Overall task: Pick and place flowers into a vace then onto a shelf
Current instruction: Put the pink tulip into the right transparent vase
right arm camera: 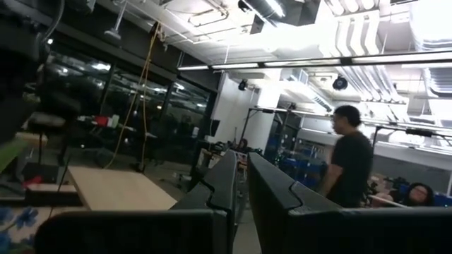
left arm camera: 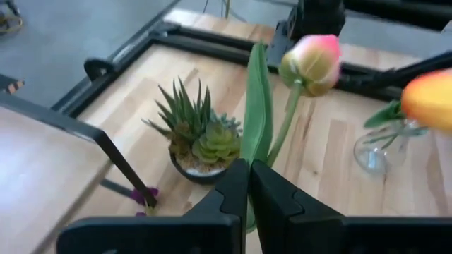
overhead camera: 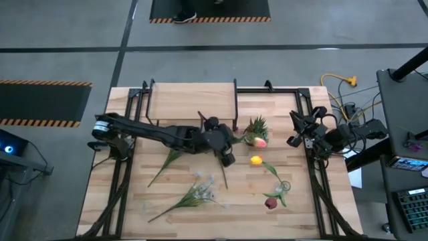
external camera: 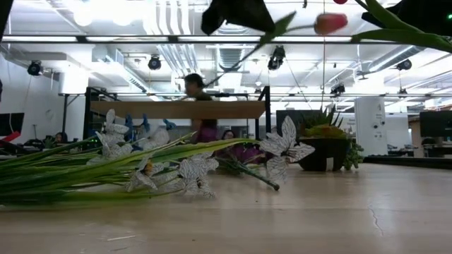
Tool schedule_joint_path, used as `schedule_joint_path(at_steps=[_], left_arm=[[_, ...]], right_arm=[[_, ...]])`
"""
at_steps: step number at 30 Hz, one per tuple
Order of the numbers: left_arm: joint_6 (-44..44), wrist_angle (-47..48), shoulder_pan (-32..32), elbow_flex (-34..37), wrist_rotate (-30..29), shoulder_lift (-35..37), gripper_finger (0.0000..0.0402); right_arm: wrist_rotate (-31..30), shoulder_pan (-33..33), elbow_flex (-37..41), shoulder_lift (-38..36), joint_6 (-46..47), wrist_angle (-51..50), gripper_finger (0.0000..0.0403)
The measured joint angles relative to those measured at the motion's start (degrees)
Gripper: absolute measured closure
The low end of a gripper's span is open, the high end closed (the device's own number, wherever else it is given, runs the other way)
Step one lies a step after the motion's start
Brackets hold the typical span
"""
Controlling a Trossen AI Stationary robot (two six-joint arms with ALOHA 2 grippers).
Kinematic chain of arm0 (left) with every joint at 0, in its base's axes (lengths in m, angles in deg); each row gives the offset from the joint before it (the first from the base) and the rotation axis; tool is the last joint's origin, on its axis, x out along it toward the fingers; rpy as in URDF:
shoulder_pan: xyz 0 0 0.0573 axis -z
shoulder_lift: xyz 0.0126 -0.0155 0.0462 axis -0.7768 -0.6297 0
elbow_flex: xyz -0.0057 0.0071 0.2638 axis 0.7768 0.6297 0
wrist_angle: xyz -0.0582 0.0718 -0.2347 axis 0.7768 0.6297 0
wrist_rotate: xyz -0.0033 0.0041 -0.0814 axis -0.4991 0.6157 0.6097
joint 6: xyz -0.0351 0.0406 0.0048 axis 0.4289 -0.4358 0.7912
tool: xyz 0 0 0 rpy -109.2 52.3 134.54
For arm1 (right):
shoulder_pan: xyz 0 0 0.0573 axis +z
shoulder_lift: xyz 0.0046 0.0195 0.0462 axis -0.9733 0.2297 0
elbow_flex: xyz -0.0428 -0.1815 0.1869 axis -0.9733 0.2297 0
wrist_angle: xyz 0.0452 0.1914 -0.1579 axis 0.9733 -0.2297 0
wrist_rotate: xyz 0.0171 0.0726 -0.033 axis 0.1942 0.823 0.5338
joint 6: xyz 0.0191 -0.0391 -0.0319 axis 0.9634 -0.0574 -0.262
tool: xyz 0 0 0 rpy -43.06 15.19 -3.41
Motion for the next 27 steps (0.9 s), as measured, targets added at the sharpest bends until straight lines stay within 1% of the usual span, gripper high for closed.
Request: schedule_joint_path(at_steps=[3, 7, 11, 15, 19, 24, 27], left_arm=[[-2.37, -2.06, 0.0, 0.0, -0.1, 0.84, 0.0401], [-5.81, -4.81, -0.04, 0.0, -0.05, 0.9, 0.0401], [-8.71, -5.89, -0.72, 0.01, 0.07, 1.25, 0.0401], [-12.0, -8.32, -0.85, 0.0, 0.06, 2.53, 0.0401], [-14.72, -9.16, -0.79, 0.0, 0.19, 4.43, 0.0401], [-17.0, -11.33, -0.81, 0.0, 1.46, 6.23, 0.0401], [-17.08, -11.31, -0.81, 0.02, 1.7, 6.29, 0.0401]], right_arm=[[0.32, -0.01, 0.01, 0.03, 0.32, -2.94, 0.0376], [1.57, -0.01, 0.01, 0.03, 0.46, -2.75, 0.0376], [1.9, 0.0, -0.38, 0.03, 2.72, -3.21, 0.0362], [2.16, 0.01, -1.36, 0.03, 6.07, -5.48, 0.0332], [4.14, -0.02, -2.55, 0.14, 10.58, -6.92, 0.0291], [4.93, -0.02, -3.58, 0.25, 11.1, -6.94, 0.0241], [5.05, 0.0, -3.73, 0.26, 12.02, -6.88, 0.0221]])
